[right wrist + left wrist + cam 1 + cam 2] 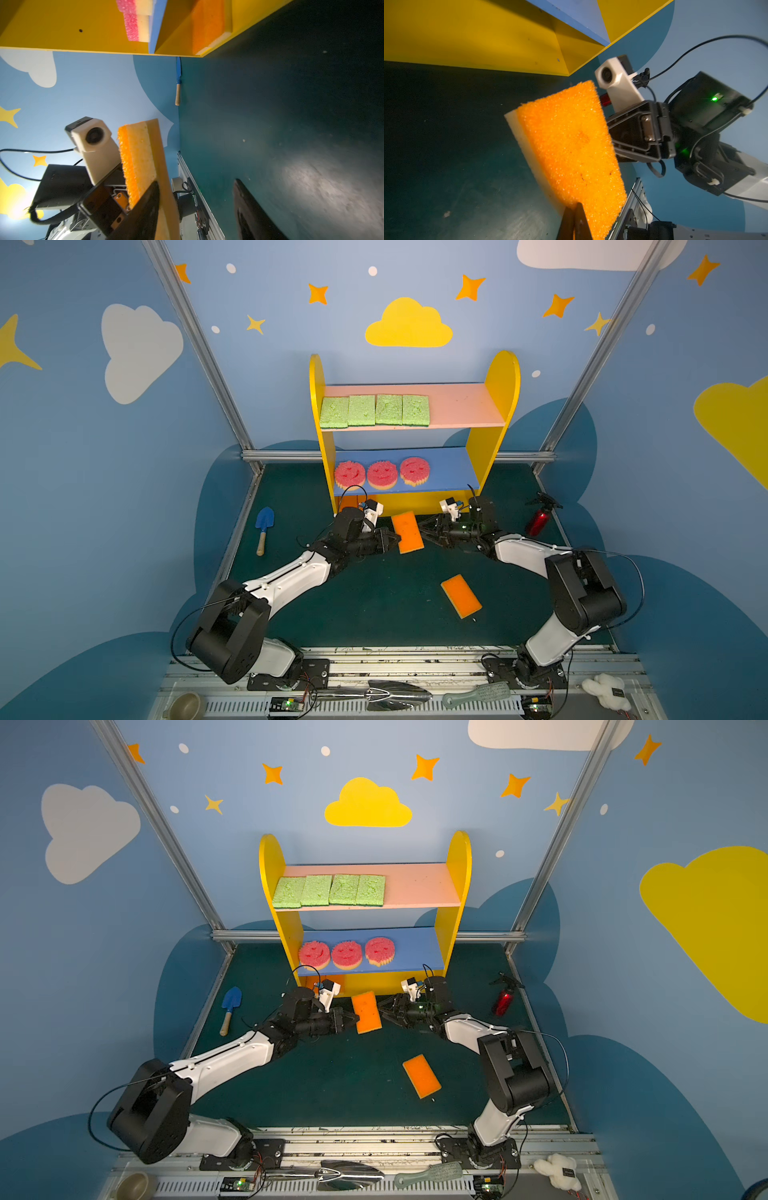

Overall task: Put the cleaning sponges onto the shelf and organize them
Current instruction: 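Grasp the orange sponge with the left gripper and lift it toward the right gripper, then grasp the orange sponge with the right gripper from the left gripper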

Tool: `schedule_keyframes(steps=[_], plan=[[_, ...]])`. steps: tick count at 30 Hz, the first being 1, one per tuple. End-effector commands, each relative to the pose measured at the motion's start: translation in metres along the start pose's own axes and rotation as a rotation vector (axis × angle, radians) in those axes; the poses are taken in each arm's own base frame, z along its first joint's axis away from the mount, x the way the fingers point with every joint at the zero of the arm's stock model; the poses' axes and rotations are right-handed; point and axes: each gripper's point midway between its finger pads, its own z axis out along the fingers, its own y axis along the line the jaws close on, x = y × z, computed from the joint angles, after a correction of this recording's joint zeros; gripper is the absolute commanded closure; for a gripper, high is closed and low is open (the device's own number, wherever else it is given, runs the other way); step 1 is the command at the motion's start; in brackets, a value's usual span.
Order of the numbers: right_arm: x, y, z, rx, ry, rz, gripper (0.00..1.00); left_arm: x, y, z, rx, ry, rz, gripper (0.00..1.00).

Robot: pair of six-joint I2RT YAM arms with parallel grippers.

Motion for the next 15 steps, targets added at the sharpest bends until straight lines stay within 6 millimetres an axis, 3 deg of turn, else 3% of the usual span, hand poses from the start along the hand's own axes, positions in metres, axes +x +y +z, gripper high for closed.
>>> schedule_keyframes(steps=[1,9,15], plan=[[0.002,0.017,0.002,-0.042,0.019,-0.065,0.43,0.009,0.002,-0.002,0.025,0.032,0.003,0.97],[0.001,0.021,-0.005,-0.061,-0.006,-0.091,0.40,0.008,0.015,-0.007,0.027,0.020,-0.049,0.97],[0.007,0.023,0.004,-0.072,0.042,-0.099,0.51,0.002,0.005,-0.007,0.067,0.025,-0.044,0.97]])
